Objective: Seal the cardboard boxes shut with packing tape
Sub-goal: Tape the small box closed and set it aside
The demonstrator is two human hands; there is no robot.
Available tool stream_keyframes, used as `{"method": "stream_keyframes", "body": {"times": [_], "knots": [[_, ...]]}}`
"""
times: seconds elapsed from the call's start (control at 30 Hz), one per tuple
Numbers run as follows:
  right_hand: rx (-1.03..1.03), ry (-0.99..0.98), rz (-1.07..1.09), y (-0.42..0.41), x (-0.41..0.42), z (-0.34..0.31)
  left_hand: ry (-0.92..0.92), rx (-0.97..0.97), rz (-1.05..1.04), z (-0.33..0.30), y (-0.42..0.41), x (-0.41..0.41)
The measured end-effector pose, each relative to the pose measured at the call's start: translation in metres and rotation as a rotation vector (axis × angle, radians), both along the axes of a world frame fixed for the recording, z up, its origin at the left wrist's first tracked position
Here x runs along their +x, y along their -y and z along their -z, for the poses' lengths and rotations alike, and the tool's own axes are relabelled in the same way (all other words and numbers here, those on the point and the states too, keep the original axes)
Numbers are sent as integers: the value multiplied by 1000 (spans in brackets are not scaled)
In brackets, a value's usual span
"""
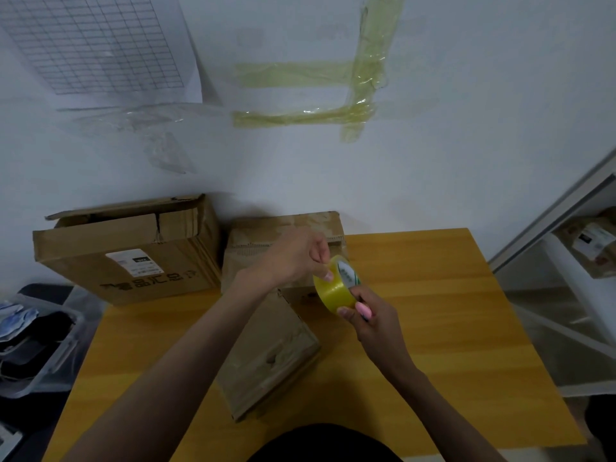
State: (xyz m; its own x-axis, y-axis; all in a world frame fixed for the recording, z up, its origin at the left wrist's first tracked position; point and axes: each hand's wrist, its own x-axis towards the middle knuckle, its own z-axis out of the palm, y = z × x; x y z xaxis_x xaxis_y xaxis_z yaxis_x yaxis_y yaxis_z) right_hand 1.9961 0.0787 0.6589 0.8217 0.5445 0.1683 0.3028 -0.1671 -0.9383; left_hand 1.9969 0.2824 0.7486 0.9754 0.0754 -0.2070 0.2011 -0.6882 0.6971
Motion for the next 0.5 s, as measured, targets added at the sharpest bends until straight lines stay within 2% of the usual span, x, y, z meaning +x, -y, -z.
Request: {"method": "stream_keyframes", "body": {"times": [0.1,0.37,0.5], "knots": [[-12,8,-14,2,-2,2,-55,1,50,0,-6,2],[6,23,-55,6,1,-5,-26,-120,61,5,-17,1],[8,40,-66,7,2,-4,-12,-106,86,3,-18,0]]}}
